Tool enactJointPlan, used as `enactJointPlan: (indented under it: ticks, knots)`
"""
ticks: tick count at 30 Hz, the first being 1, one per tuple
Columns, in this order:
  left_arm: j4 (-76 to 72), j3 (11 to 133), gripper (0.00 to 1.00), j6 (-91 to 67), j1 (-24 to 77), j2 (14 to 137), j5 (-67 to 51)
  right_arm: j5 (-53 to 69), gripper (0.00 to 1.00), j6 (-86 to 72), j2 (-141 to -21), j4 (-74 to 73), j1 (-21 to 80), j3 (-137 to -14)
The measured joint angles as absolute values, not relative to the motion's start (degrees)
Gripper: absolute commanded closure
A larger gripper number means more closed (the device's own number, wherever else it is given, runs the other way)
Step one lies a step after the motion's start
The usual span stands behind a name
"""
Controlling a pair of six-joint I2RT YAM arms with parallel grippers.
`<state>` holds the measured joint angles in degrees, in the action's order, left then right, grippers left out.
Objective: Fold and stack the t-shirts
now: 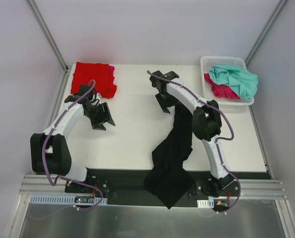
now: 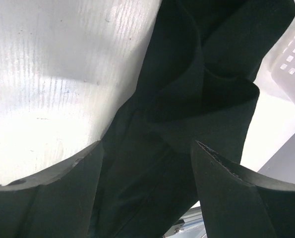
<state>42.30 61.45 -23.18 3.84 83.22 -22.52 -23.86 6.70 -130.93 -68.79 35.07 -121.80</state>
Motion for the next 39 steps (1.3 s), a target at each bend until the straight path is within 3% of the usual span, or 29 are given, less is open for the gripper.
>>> enactJointPlan:
  ticks: [19,25,32,39]
  knots:
    - [42.3,61.5,0.44,-23.2,3.8,83.2,-22.5,-26.7,0.31,7.1,-133.9,-67.6,32.5,-119.4]
    - [42.3,61.5,0.44,-23.2,3.8,83.2,-22.5,-27.0,0.41,7.1,-134.6,-67.5,32.5,-119.0]
    - [42.3,61.5,0.44,-23.2,3.8,83.2,-22.5,-28.1,0.63,7.4,-134.6,-67.4,32.4,-118.9]
    - [42.3,61.5,0.44,-23.2,3.8,83.2,-22.5,-28.3,0.64,7.4,-134.6,-67.4,32.2,-118.9]
